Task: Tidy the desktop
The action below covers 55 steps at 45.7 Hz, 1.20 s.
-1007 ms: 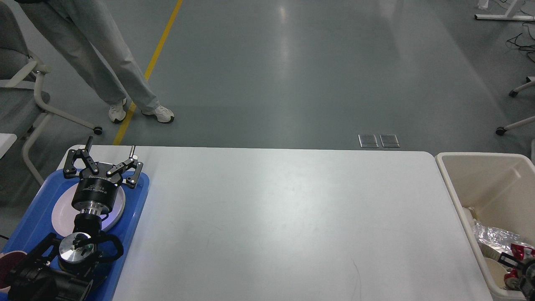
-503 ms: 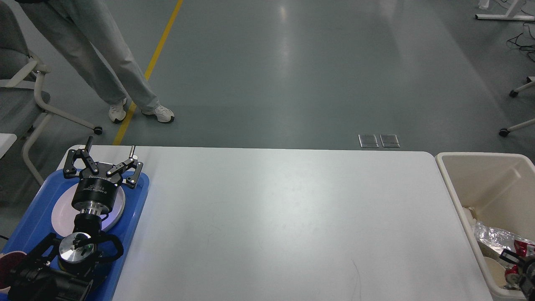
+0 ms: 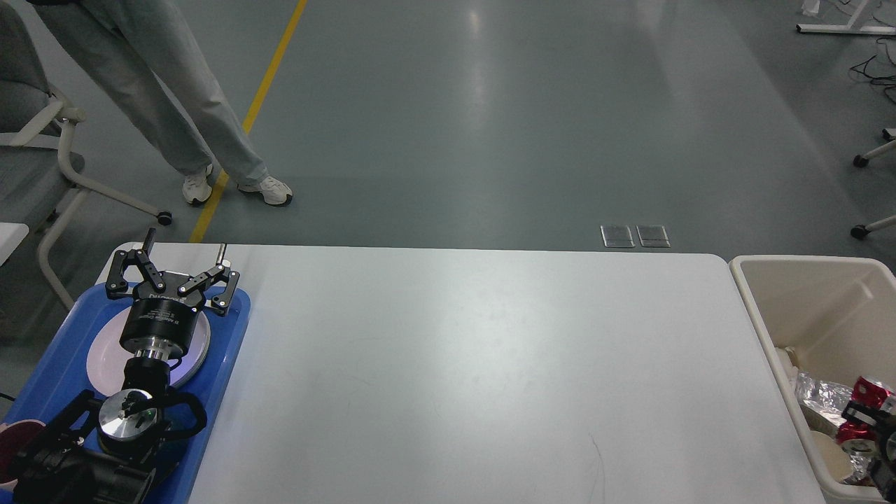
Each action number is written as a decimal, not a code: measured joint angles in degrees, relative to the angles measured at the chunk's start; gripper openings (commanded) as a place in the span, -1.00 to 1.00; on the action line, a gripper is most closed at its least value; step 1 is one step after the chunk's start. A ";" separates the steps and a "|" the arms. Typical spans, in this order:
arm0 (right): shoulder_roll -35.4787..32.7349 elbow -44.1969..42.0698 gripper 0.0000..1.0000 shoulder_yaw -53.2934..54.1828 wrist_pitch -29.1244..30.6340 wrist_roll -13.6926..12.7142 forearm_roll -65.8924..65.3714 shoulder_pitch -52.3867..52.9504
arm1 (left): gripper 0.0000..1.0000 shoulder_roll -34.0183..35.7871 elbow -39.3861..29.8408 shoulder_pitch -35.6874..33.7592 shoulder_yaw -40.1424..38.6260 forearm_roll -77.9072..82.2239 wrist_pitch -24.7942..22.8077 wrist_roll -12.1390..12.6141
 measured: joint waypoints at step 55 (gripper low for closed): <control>-2.97 30.73 1.00 105.41 14.66 18.30 -9.57 -1.26 | 0.93 0.00 0.00 0.00 0.02 0.02 0.00 0.01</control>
